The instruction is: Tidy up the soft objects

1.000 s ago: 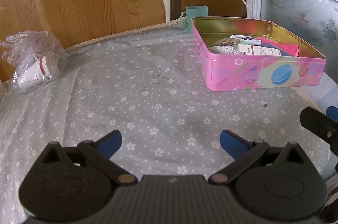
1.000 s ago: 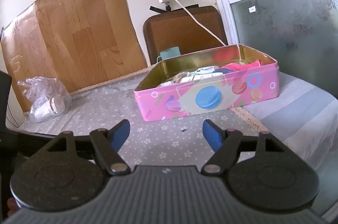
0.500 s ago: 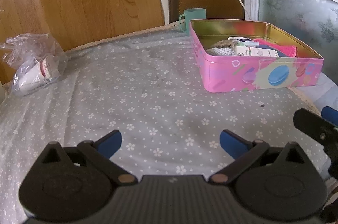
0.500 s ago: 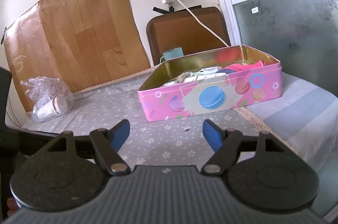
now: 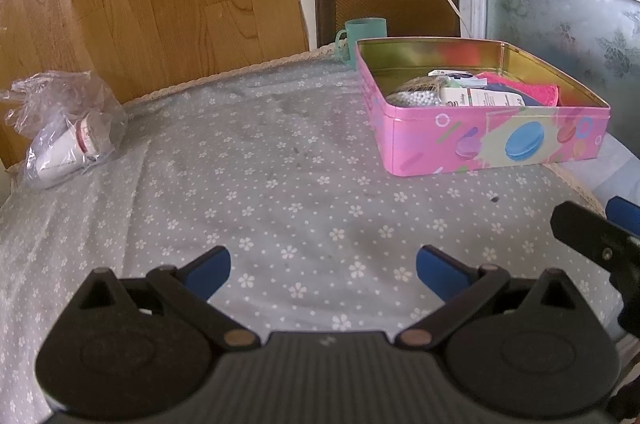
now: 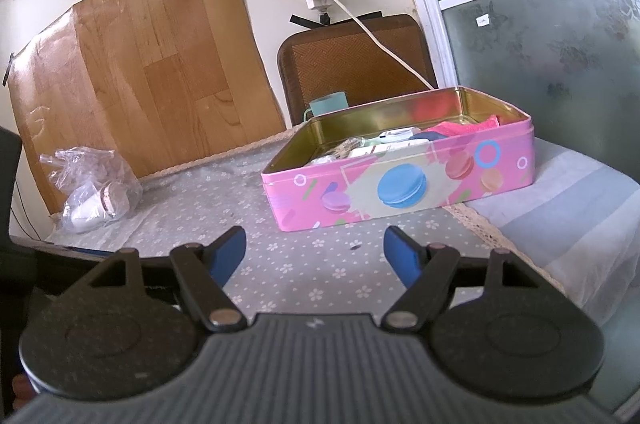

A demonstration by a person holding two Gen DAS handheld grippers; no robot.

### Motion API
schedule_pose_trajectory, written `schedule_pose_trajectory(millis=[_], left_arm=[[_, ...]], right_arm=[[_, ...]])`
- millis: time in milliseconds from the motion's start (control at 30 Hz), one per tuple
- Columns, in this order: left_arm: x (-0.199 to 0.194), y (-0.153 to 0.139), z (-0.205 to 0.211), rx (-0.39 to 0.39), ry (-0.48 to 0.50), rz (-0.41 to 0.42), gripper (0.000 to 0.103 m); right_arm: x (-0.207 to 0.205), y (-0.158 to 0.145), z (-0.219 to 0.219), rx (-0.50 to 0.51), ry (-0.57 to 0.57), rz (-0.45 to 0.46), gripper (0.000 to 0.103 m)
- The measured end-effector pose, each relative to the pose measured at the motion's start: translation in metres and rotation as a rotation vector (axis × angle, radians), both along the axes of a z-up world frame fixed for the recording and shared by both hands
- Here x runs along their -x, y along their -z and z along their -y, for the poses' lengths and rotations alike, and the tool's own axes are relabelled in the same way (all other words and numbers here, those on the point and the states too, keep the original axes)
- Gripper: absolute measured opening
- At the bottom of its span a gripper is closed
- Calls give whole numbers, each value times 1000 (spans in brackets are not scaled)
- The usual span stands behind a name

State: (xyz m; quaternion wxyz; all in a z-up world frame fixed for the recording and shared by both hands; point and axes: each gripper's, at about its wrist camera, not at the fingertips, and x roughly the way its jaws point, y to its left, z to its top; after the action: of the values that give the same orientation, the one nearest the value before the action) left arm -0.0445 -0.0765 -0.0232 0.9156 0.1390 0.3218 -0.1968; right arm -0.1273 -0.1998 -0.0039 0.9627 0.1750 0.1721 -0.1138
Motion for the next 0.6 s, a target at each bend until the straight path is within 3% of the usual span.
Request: schedule_pose_trajectory(millis=[600], left_arm=[[-1, 2, 2, -5, 6, -8, 103]], right_arm=[[-3, 1, 3, -20, 3, -17, 78]])
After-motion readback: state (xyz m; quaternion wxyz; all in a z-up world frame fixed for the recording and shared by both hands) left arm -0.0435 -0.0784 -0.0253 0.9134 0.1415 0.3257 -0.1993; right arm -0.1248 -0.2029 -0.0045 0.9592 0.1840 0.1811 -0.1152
